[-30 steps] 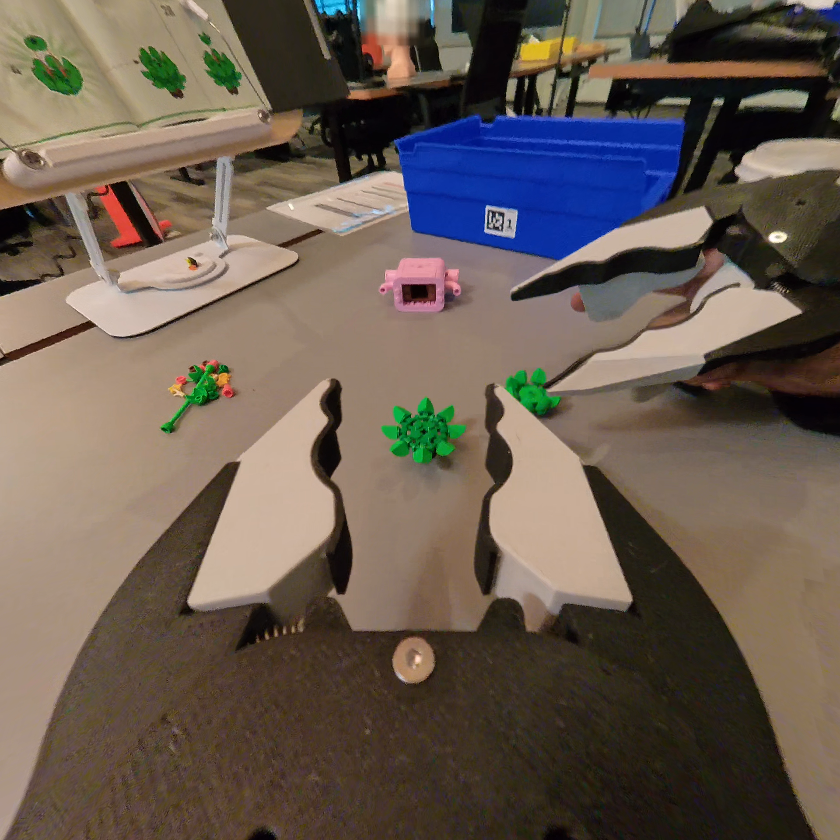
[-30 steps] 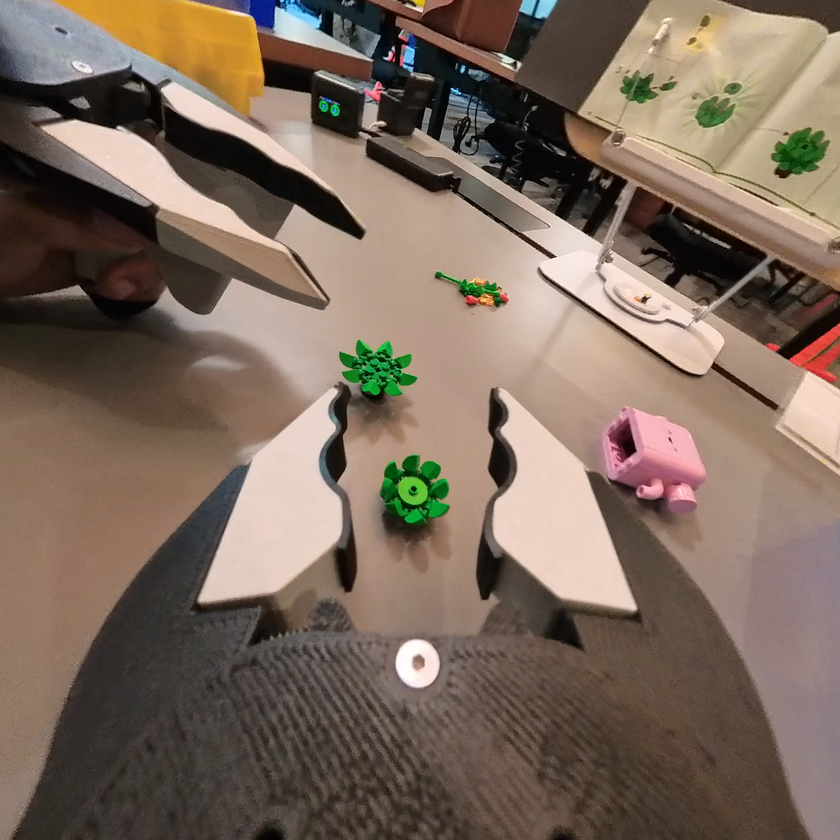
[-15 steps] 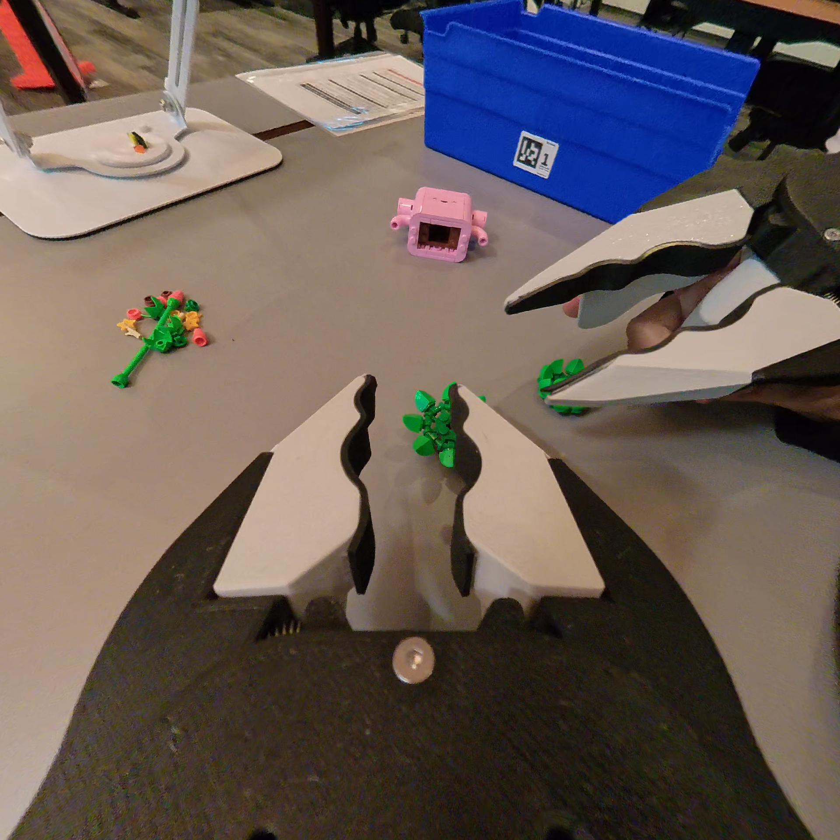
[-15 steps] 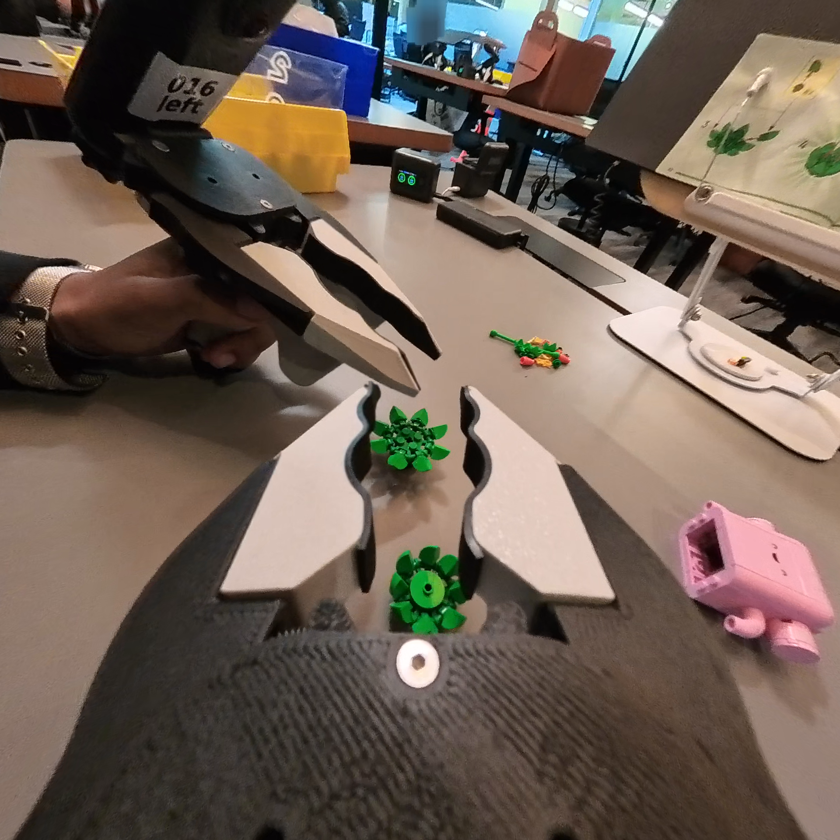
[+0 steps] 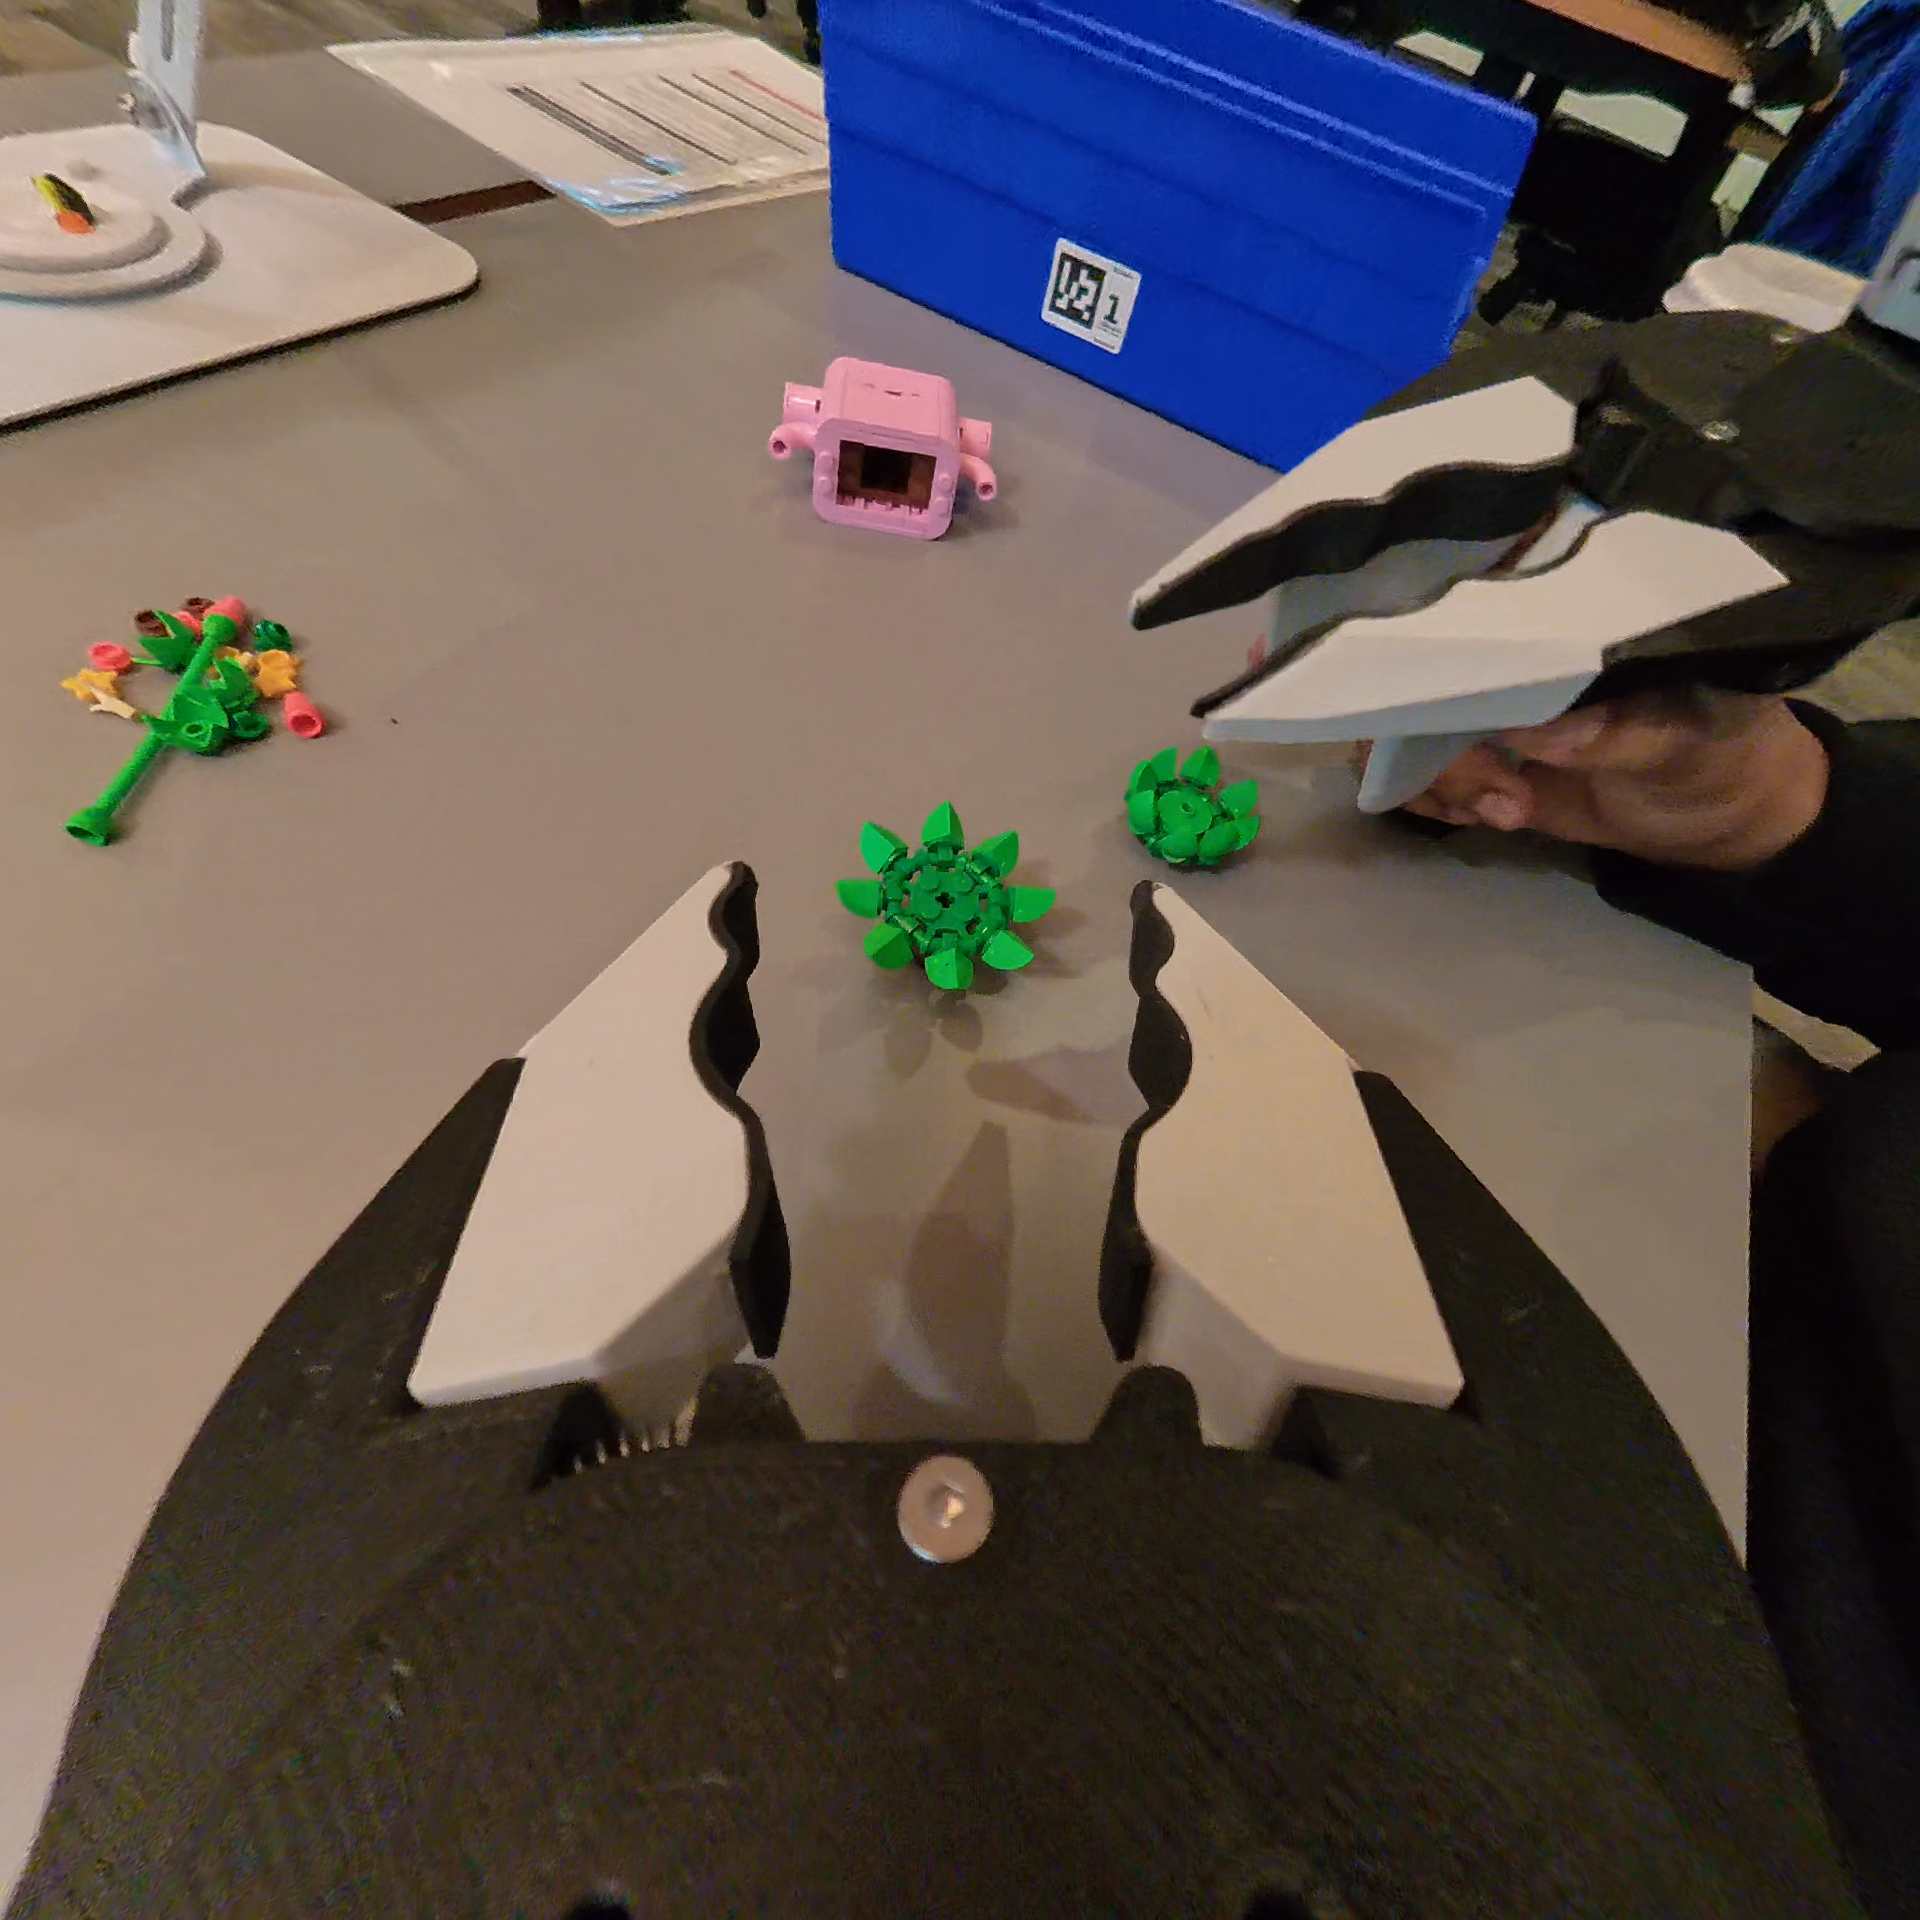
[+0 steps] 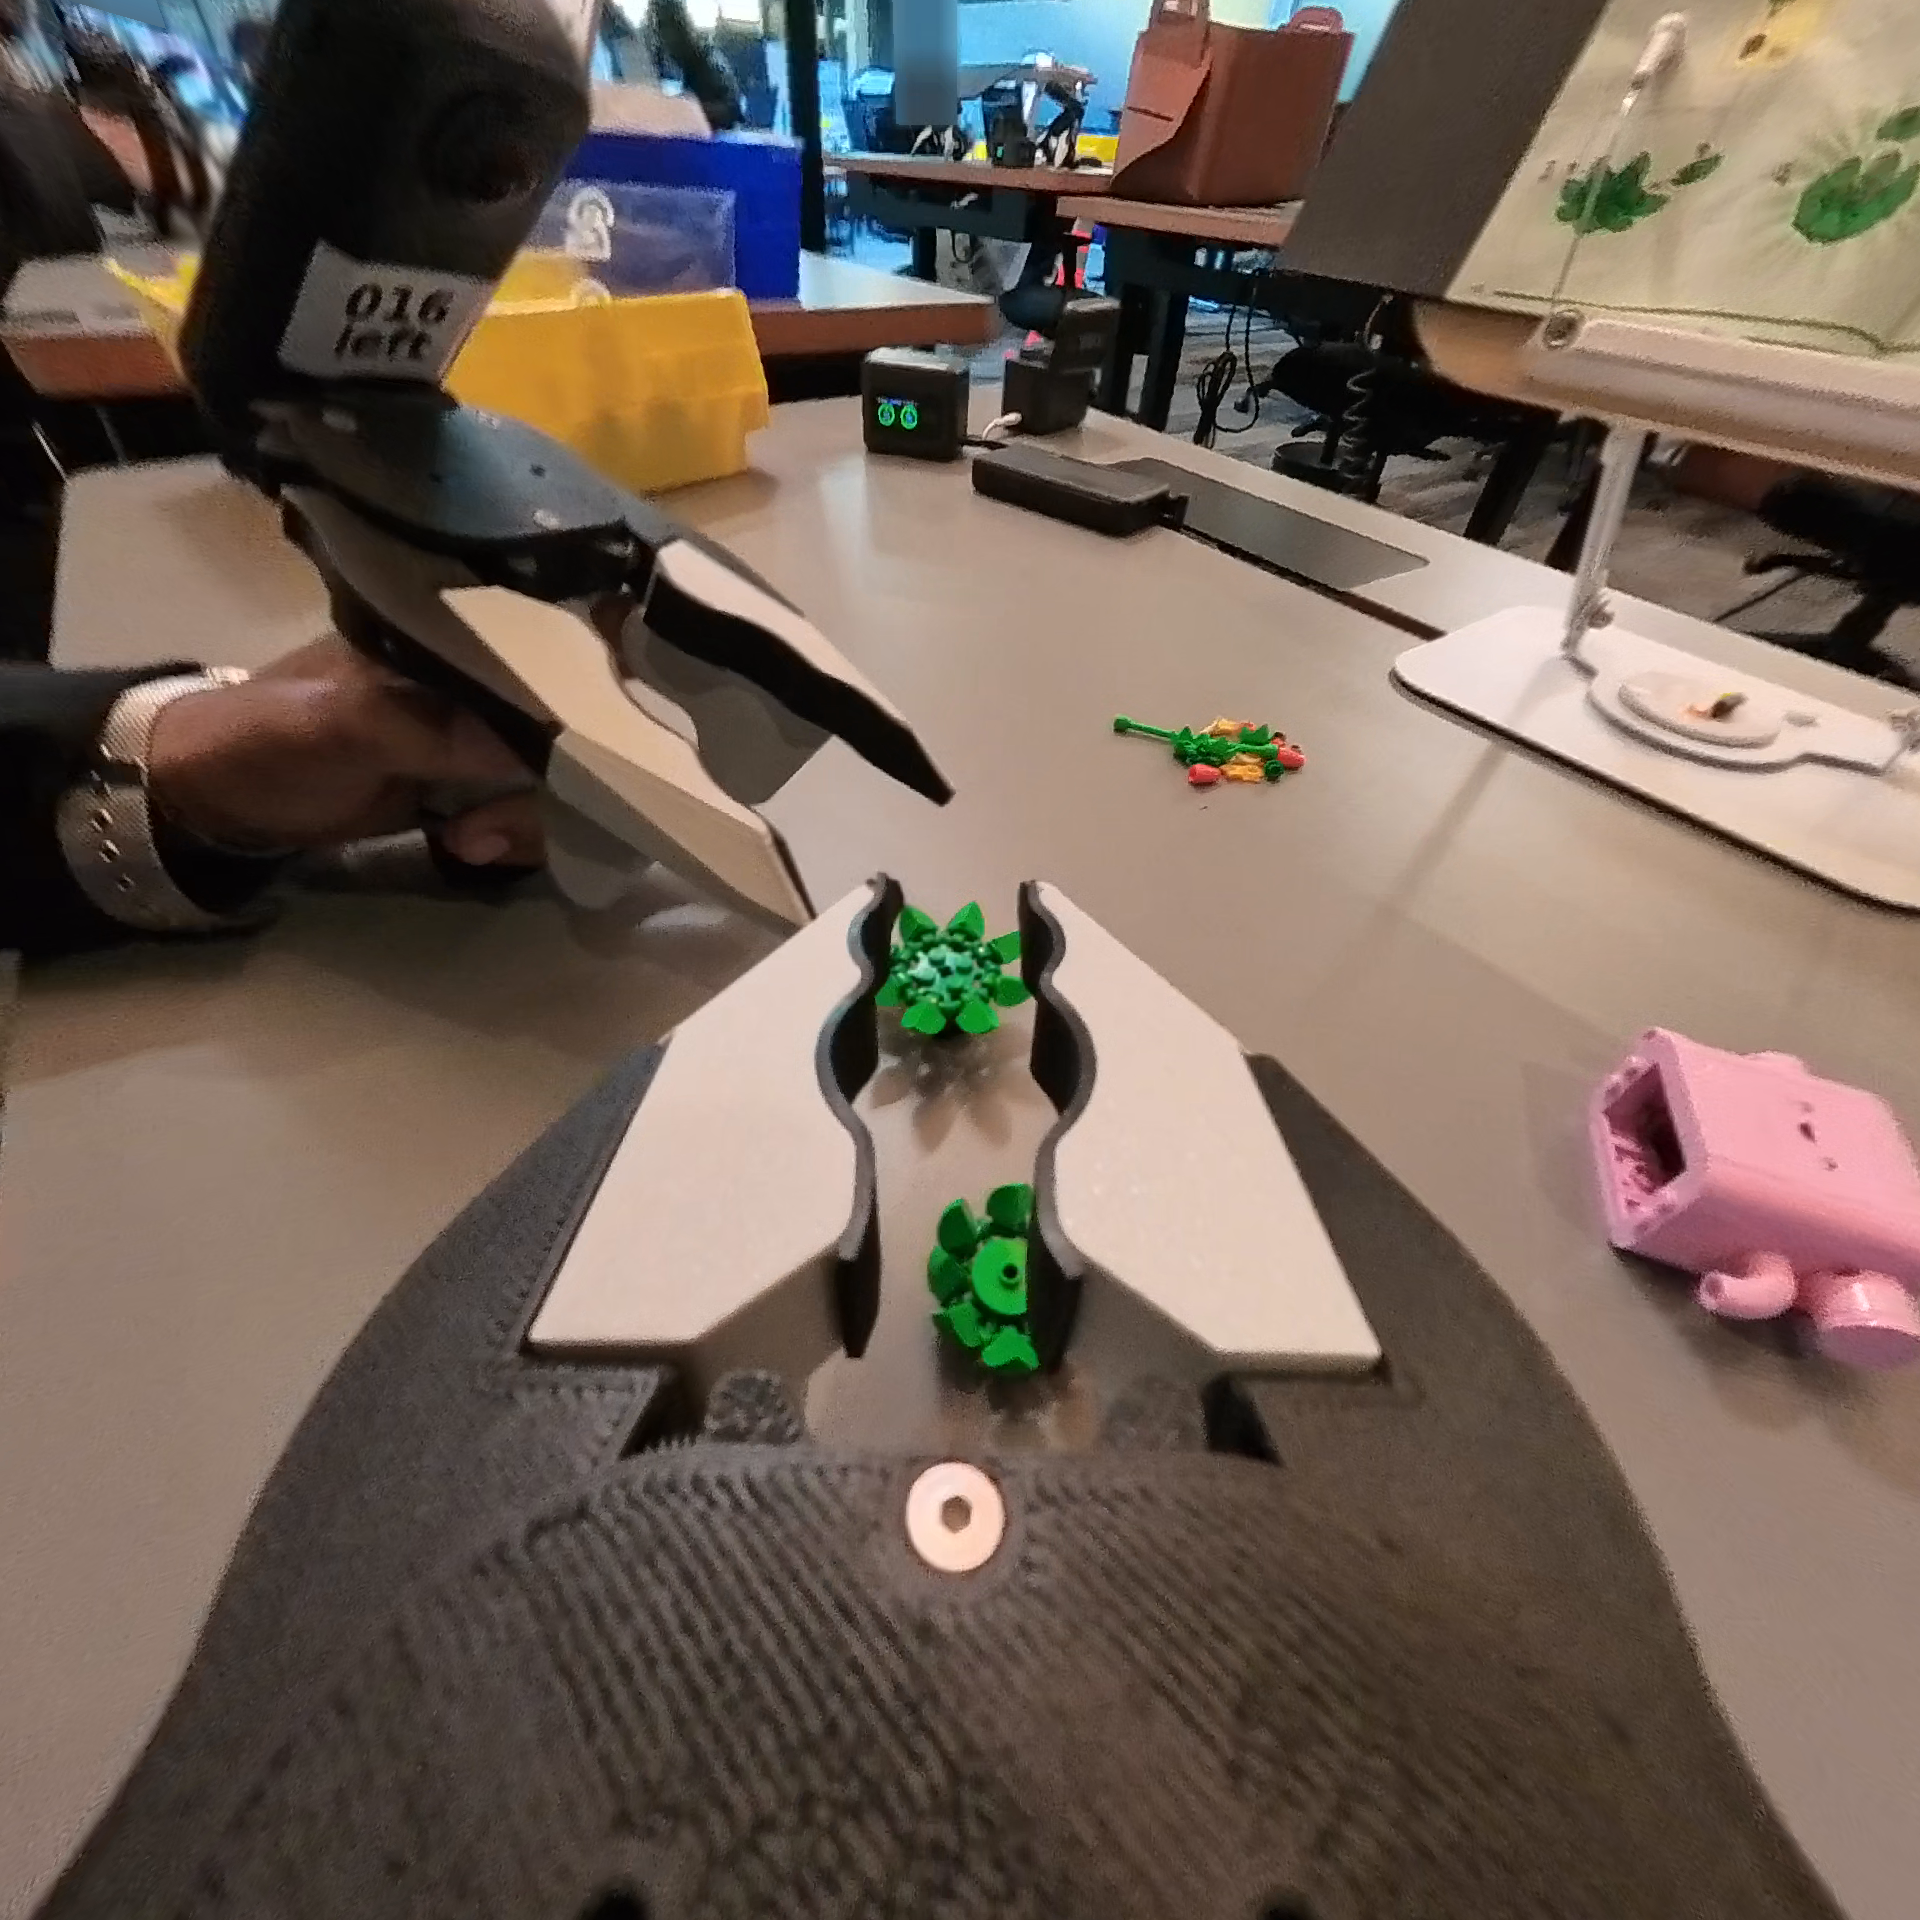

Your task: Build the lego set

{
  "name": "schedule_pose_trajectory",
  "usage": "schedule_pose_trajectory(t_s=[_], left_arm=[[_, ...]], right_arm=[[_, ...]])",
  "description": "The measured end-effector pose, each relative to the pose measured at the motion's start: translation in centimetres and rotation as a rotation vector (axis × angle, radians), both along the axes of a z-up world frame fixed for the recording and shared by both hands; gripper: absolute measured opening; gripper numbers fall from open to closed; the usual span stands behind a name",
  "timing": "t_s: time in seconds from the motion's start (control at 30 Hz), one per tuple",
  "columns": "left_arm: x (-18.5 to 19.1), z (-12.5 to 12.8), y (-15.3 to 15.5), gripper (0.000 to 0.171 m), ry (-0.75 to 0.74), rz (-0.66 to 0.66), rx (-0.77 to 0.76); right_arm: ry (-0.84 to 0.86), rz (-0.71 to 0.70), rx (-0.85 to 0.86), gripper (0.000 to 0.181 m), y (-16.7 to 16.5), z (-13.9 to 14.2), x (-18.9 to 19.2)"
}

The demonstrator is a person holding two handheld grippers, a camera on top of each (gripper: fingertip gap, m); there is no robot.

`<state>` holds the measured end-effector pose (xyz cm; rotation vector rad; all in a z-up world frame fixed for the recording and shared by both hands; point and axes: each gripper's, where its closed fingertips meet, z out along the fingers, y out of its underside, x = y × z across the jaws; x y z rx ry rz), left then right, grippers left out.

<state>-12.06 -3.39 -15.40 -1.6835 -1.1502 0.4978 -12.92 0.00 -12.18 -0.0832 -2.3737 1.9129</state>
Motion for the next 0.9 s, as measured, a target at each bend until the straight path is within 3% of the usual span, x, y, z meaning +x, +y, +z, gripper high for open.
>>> schedule_pose_trajectory(t_s=[0.27, 0.9], left_arm=[[-0.2, -1.8, 0.5, 0.071, -0.053, 0.007, -0.173], [-0.3, -2.7, 0.4, 0.045, -0.093, 0.029, -0.233]], right_arm=[[0.192, 0.017, 0.124, 0.024, -0.9, -1.7, 1.6], [0.167, 0.017, 0.124, 0.021, -0.9, -1.7, 1.4]])
